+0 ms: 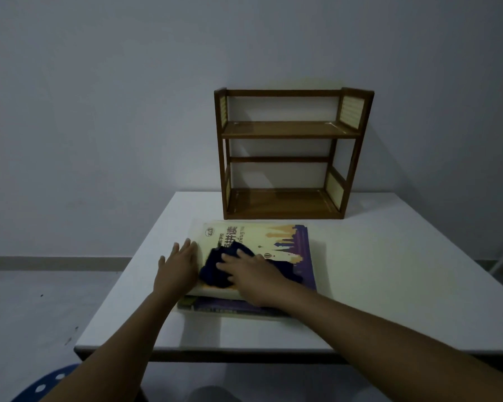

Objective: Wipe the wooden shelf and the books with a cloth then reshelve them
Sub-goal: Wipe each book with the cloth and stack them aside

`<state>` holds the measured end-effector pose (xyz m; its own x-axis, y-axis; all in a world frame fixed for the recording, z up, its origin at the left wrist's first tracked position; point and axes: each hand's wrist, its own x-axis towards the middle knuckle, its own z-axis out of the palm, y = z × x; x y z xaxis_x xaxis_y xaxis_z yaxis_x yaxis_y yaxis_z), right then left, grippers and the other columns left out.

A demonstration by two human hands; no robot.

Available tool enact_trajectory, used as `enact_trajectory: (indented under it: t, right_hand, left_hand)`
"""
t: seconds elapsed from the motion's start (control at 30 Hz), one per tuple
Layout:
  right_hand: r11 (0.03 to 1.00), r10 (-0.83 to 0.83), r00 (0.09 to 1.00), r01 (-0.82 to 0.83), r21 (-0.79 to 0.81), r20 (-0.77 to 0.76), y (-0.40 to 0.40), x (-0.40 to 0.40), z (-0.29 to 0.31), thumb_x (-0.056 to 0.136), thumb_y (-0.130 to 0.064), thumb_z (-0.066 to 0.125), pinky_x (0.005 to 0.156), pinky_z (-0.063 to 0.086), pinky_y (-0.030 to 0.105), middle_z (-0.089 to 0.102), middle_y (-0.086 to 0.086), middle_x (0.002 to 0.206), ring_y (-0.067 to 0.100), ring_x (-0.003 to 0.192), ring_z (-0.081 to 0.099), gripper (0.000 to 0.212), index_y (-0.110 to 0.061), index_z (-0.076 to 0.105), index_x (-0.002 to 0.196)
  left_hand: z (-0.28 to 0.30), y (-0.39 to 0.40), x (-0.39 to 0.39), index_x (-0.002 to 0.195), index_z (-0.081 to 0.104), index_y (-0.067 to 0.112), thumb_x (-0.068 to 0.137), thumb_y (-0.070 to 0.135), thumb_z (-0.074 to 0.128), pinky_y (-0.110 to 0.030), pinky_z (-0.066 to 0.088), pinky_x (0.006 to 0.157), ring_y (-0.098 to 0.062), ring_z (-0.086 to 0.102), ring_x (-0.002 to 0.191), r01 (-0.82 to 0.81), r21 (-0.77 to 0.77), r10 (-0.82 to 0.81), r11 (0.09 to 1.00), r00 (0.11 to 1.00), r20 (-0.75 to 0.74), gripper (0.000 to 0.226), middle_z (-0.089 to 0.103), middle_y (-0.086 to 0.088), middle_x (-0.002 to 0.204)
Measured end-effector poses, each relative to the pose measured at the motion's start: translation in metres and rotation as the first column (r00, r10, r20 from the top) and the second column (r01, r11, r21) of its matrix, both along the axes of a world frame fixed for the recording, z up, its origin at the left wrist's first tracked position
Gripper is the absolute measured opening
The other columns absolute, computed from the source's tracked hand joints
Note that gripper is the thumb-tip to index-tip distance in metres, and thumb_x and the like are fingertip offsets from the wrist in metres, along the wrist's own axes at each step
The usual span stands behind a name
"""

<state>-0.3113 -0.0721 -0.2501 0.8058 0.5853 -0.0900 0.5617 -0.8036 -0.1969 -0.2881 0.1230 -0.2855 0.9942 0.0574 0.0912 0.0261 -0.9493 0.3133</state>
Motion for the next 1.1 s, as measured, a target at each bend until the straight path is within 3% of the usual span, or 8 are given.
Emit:
enact_trajectory:
  t: [0.2,0.33,0.47,0.67,0.87,1.0,1.1]
  right_hand:
    - [0.985,-0.154,0.986,0.148,0.092,0.062,0.002,0.054,0.007,0.098,-0.002,0.039,0.115,0.018,0.050,0.013,-0.002,0.162,0.025,0.149,0.010,0.059,-0.026,0.028,0.151]
    - [0.972,-0.236,0.971,0.236,0.010,0.044,-0.047,0.068,0.007,0.100,-0.004,0.038,0.118,0.017,0.050,0.008,-0.002,0.163,0.025,0.150,0.008,0.059,-0.025,0.022,0.153]
    - [0.984,-0.169,0.985,0.171,-0.049,0.028,-0.078,0.033,-0.001,0.102,-0.010,0.039,0.118,0.016,0.049,0.008,-0.001,0.163,0.028,0.150,0.007,0.055,-0.024,0.022,0.152]
    - [0.998,0.023,1.000,-0.023,0.060,-0.009,-0.017,-0.008,-0.002,0.098,-0.005,0.046,0.117,0.013,0.046,0.013,-0.007,0.162,0.023,0.150,0.008,0.059,-0.026,0.030,0.150]
    - [0.990,-0.129,0.990,0.125,0.072,0.054,-0.007,0.041,0.004,0.100,-0.010,0.041,0.112,0.019,0.052,0.015,-0.004,0.162,0.025,0.148,0.012,0.054,-0.027,0.029,0.150]
    - [0.942,-0.334,0.937,0.334,0.025,0.100,-0.063,0.066,0.000,0.103,-0.019,0.036,0.112,0.026,0.050,0.014,-0.002,0.162,0.027,0.147,0.017,0.050,-0.027,0.026,0.151]
    - [0.893,-0.447,0.877,0.448,0.034,0.177,-0.108,0.060,-0.004,0.101,-0.019,0.040,0.101,0.038,0.043,0.030,0.000,0.156,0.031,0.134,0.034,0.046,-0.026,0.036,0.146]
  left_hand:
    - [0.000,0.000,-0.002,0.148,0.029,0.018,0.103,0.019,0.022,-0.057,0.009,0.117,-0.024,0.009,0.149,-0.027,-0.039,0.026,0.999,1.000,-0.013,0.045,0.017,0.001,0.160]
    - [0.000,-0.003,-0.003,0.148,0.029,0.019,0.104,0.022,0.020,-0.060,0.004,0.116,-0.024,0.008,0.149,-0.067,-0.058,0.065,0.996,0.997,-0.032,0.045,0.018,0.002,0.160]
    - [-0.003,-0.002,-0.002,0.149,0.028,0.022,0.104,0.023,0.021,-0.062,-0.003,0.114,-0.023,0.006,0.149,-0.094,-0.092,0.093,0.991,0.996,-0.010,0.046,0.018,0.004,0.160]
    - [-0.005,-0.002,0.001,0.150,0.025,0.024,0.103,0.022,0.027,-0.062,-0.005,0.113,-0.019,0.005,0.149,-0.081,-0.041,0.081,0.996,0.997,-0.018,0.047,0.018,0.004,0.160]
    - [-0.002,-0.002,0.001,0.149,0.027,0.026,0.103,0.020,0.021,-0.062,-0.003,0.114,-0.019,0.008,0.149,-0.084,-0.046,0.083,0.995,0.996,-0.035,0.047,0.019,0.007,0.160]
    - [0.007,-0.002,-0.004,0.150,0.025,0.025,0.102,0.025,0.024,-0.064,-0.001,0.114,-0.022,0.009,0.149,-0.062,0.121,0.064,0.991,0.998,-0.010,0.048,0.018,0.004,0.160]
    - [0.020,-0.003,-0.014,0.148,0.033,0.028,0.094,0.060,0.023,-0.058,0.004,0.117,-0.023,0.019,0.147,0.106,0.316,-0.184,0.943,0.956,0.230,0.063,0.029,0.001,0.156]
